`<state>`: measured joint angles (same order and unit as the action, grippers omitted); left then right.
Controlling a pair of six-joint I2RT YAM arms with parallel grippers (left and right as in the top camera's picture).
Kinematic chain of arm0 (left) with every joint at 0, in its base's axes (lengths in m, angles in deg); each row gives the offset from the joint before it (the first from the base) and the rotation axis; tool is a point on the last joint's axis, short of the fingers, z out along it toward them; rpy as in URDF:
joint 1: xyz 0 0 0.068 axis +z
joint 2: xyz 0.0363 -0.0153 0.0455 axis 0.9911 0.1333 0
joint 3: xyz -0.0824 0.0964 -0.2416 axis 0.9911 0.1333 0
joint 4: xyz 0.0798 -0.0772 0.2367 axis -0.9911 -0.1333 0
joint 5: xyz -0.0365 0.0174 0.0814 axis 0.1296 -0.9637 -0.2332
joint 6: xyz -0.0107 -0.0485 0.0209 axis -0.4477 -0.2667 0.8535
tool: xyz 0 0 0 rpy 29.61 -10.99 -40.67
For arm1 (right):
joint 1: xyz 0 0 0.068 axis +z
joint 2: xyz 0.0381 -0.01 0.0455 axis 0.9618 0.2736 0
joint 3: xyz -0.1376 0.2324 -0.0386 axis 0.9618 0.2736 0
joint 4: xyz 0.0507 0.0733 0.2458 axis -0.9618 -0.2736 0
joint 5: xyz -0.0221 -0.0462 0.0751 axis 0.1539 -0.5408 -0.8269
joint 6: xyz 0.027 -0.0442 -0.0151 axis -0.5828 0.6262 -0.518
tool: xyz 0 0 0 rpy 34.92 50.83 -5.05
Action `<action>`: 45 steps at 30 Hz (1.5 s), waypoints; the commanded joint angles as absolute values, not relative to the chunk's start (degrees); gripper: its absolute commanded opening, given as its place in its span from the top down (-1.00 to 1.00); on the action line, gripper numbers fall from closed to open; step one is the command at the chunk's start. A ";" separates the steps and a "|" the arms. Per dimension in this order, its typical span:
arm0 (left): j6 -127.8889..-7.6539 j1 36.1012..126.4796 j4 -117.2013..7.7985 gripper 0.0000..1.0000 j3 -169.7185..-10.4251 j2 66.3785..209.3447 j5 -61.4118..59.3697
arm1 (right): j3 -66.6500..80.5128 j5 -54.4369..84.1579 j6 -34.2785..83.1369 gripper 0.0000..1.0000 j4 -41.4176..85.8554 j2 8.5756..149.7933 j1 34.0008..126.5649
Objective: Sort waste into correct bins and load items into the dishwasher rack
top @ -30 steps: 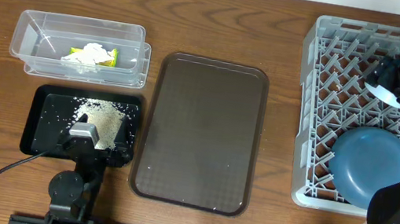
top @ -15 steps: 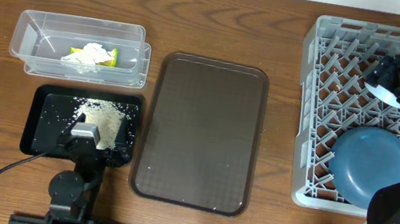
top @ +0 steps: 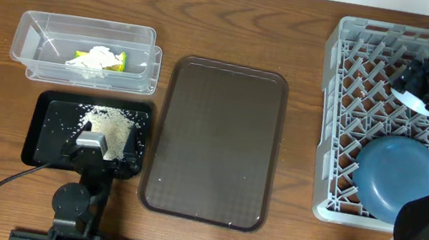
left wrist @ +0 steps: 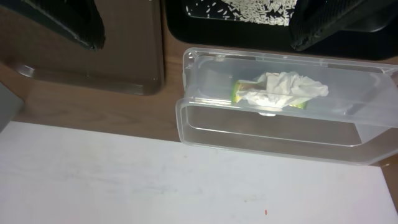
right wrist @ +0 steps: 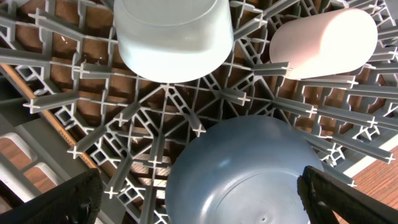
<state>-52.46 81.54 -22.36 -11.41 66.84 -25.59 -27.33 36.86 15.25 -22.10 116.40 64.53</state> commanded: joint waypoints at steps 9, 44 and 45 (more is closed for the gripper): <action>-51.67 81.78 -24.42 -0.93 -10.43 66.49 -26.51 | -27.50 37.43 14.57 -0.98 -22.14 116.79 64.43; -51.67 81.78 -24.42 -0.93 -10.43 66.49 -26.51 | -27.39 38.21 15.86 -0.98 -20.06 99.72 64.45; -51.67 81.78 -24.42 -0.93 -10.43 66.51 -26.51 | -26.96 37.25 15.88 -0.99 -18.99 98.41 64.58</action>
